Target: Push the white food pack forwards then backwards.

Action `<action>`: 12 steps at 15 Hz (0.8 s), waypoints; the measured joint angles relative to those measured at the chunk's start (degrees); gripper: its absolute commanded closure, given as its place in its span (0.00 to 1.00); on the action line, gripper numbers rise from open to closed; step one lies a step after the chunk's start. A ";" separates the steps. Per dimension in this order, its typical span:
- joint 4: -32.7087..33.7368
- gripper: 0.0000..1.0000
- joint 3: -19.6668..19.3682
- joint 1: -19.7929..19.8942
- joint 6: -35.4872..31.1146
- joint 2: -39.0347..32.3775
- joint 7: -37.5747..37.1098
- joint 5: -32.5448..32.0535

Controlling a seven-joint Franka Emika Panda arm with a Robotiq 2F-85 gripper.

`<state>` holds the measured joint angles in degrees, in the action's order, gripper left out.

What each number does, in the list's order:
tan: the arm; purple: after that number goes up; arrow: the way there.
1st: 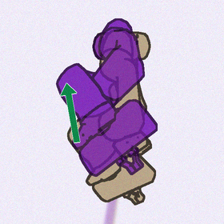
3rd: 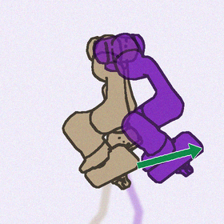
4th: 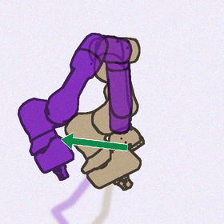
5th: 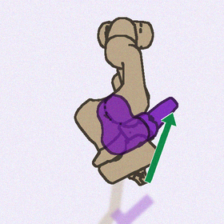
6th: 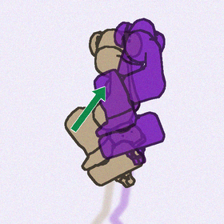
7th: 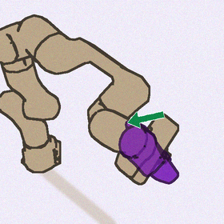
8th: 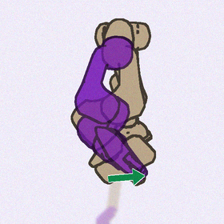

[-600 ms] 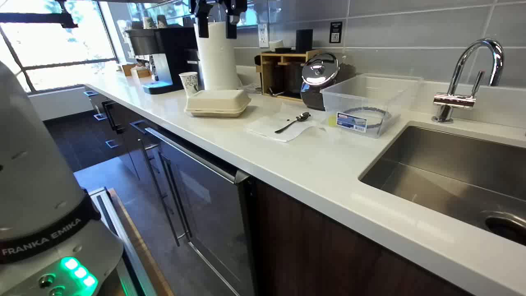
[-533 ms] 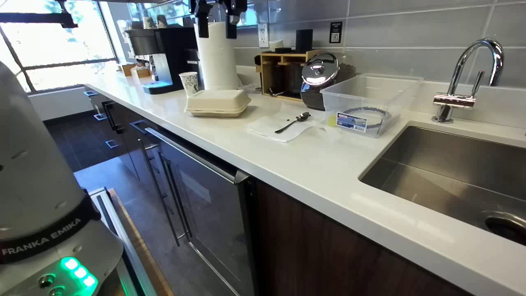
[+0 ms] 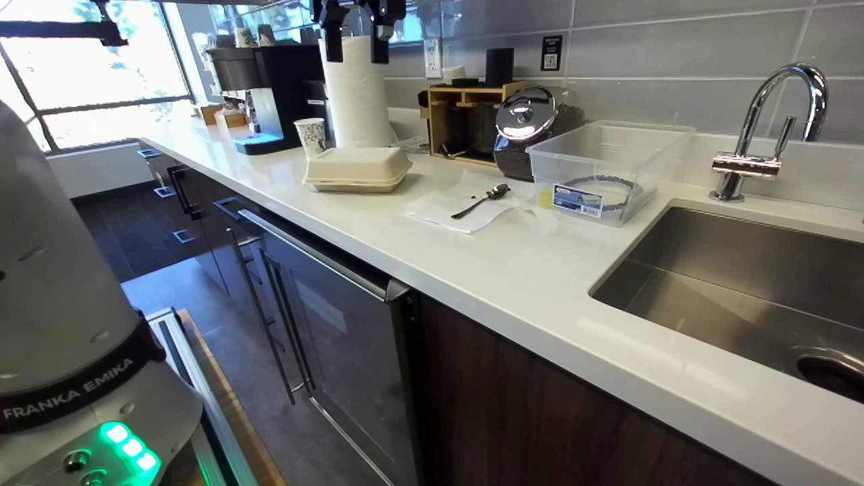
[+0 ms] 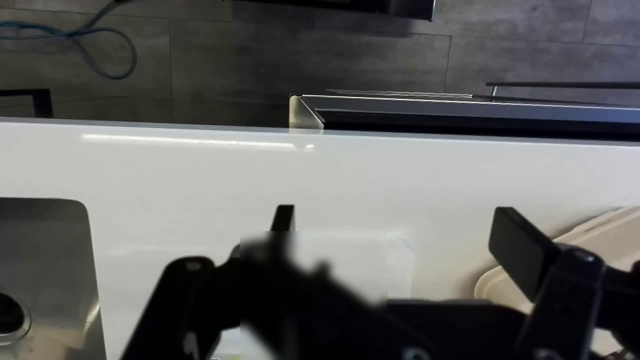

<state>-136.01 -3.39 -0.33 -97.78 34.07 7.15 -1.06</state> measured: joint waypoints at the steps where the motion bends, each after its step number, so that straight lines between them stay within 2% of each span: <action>1: 0.00 0.00 0.00 0.04 -0.07 -0.04 -0.56 0.10; 5: -0.06 0.00 0.15 -1.11 -3.42 -3.11 -0.83 5.30; 9: -0.38 0.00 0.69 -4.46 -11.44 -9.74 0.07 15.41; 12: -0.23 0.00 2.69 -6.69 -16.49 -14.73 0.13 21.19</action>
<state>-136.24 -0.70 -7.02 -114.27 19.34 7.28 20.14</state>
